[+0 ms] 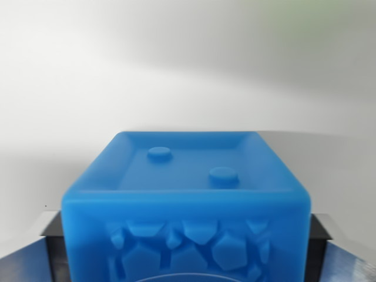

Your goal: Stack cube

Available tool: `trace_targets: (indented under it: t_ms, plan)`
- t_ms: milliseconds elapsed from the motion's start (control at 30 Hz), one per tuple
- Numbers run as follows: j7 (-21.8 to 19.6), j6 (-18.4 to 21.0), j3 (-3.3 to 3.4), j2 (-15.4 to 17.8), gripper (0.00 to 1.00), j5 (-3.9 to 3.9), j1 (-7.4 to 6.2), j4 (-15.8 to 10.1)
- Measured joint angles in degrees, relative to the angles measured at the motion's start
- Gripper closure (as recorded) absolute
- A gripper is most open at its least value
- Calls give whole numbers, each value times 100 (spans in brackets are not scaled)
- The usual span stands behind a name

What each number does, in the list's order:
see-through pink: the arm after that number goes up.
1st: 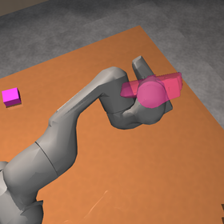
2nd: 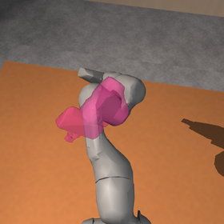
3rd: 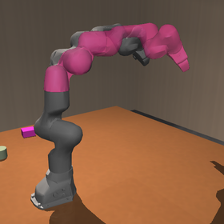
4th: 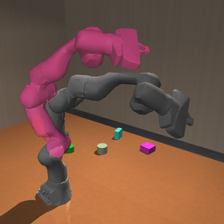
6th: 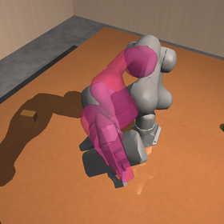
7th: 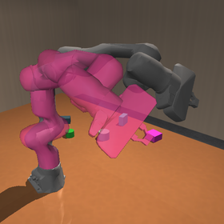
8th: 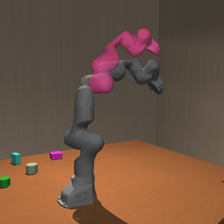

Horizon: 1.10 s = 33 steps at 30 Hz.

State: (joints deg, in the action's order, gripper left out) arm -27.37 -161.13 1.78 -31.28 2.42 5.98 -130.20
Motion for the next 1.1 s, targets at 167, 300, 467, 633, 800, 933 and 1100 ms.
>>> trace_targets:
  t_ms: [167, 300, 467, 633, 800, 933, 1100]
  plan:
    - [0, 0, 0, 0, 100, 0, 0, 0]
    - [0, 0, -2, 0, 100, 0, 0, 1]
    - [0, 0, -2, 0, 100, 0, 0, 1]
    - [0, 0, -2, 0, 100, 0, 0, 1]
    - [0, 0, -2, 1, 100, 0, 0, 1]
    - [0, 11, -2, 20, 100, 0, 0, -5]
    - [0, 71, -1, 126, 100, 0, -1, -35]
